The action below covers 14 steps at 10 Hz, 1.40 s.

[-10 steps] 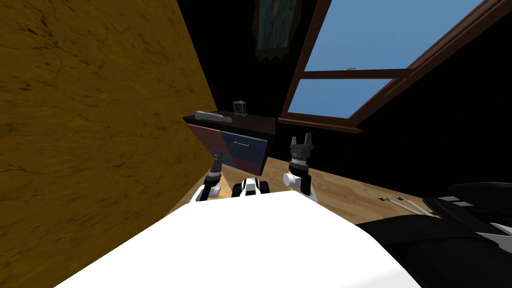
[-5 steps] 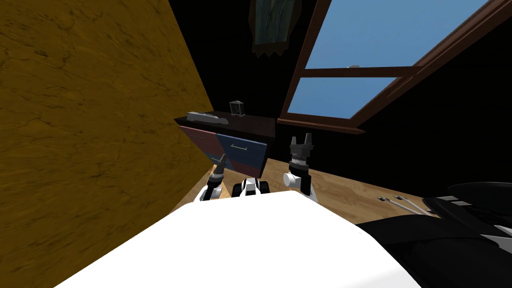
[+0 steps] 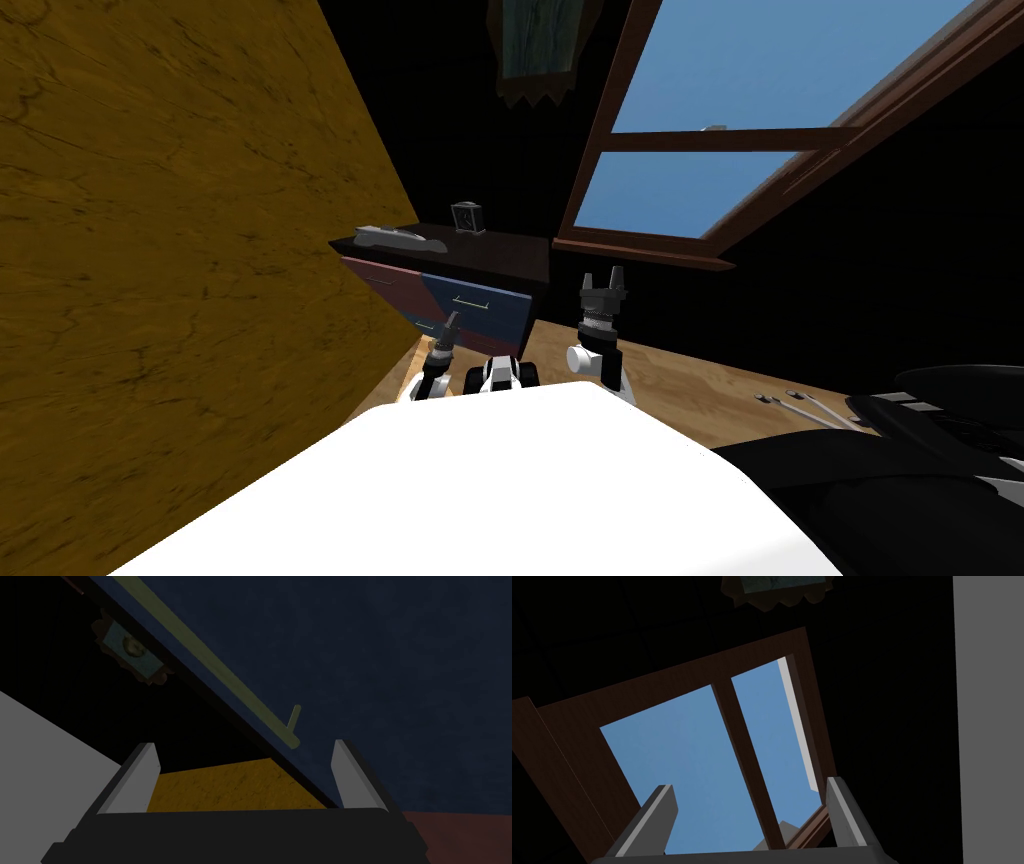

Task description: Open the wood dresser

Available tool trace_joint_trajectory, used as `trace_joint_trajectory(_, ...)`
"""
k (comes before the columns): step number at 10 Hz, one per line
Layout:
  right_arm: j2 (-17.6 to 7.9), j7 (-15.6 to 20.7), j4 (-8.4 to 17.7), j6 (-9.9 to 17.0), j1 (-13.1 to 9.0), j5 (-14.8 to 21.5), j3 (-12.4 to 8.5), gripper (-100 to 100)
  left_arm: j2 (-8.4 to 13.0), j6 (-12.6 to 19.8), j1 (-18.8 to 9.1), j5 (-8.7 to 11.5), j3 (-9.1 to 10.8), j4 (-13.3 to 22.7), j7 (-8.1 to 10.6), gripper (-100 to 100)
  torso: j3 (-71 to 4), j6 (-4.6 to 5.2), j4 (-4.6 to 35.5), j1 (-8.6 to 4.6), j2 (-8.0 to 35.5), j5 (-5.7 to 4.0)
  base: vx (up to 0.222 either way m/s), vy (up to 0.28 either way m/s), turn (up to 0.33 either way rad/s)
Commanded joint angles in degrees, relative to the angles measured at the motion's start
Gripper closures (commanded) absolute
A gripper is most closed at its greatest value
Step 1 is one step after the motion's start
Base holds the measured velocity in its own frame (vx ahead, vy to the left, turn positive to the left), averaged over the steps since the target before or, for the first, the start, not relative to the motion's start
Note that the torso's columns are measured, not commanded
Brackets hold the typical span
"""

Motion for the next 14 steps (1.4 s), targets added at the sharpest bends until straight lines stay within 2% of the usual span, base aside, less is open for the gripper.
trace_joint_trajectory(1,0.0,0.0,0.0,0.0,0.0,0.0,0.0,0,-1.8,-1.8,-0.8,-0.7,-0.19,2.9,-0.62,-100,0.0,0.00,0.0,0.00,0.1,0.00,0.059,-0.013,-0.021)
trace_joint_trajectory(2,0.0,0.0,0.0,0.0,0.0,0.0,0.0,0,-2.5,-2.2,-1.0,-0.8,-0.22,3.5,-0.75,-100,0.1,0.00,0.0,0.00,0.1,0.00,0.044,-0.013,-0.014)
trace_joint_trajectory(3,0.0,0.0,0.0,0.0,0.0,0.0,0.0,0,-2.0,-1.7,-0.9,-0.7,-0.15,2.9,-0.51,-100,0.1,0.00,0.0,-0.01,0.1,0.00,0.000,0.000,0.000)
trace_joint_trajectory(8,0.0,0.0,0.0,0.0,0.0,0.0,0.0,0,-1.4,3.9,-4.3,-0.6,0.22,0.4,0.86,-100,0.0,0.01,0.0,-0.03,0.0,-0.01,-0.010,-0.017,0.000)
trace_joint_trajectory(9,0.0,0.0,0.0,0.0,0.0,0.0,0.0,0,-1.5,3.2,-3.8,-0.6,0.12,0.4,0.65,-100,0.0,0.00,0.0,-0.02,0.0,-0.01,-0.003,-0.010,0.000)
trace_joint_trajectory(10,0.0,0.0,0.0,0.0,0.0,0.0,0.0,0,-1.7,1.6,-2.9,-0.6,0.07,1.4,0.28,100,0.0,0.00,0.0,0.02,0.0,0.01,0.008,0.011,0.000)
trace_joint_trajectory(13,0.0,0.0,0.0,0.0,0.0,0.0,0.0,0,-2.0,-1.8,-0.9,-0.7,-0.16,3.0,-0.58,100,0.0,0.00,0.0,0.02,0.0,0.01,0.014,0.024,0.000)
trace_joint_trajectory(14,0.0,0.0,0.0,0.0,0.0,0.0,0.0,0,-2.0,-1.1,-1.4,-0.7,-0.09,2.9,-0.40,100,0.0,0.01,0.0,0.00,0.0,0.00,0.003,0.012,-0.007)
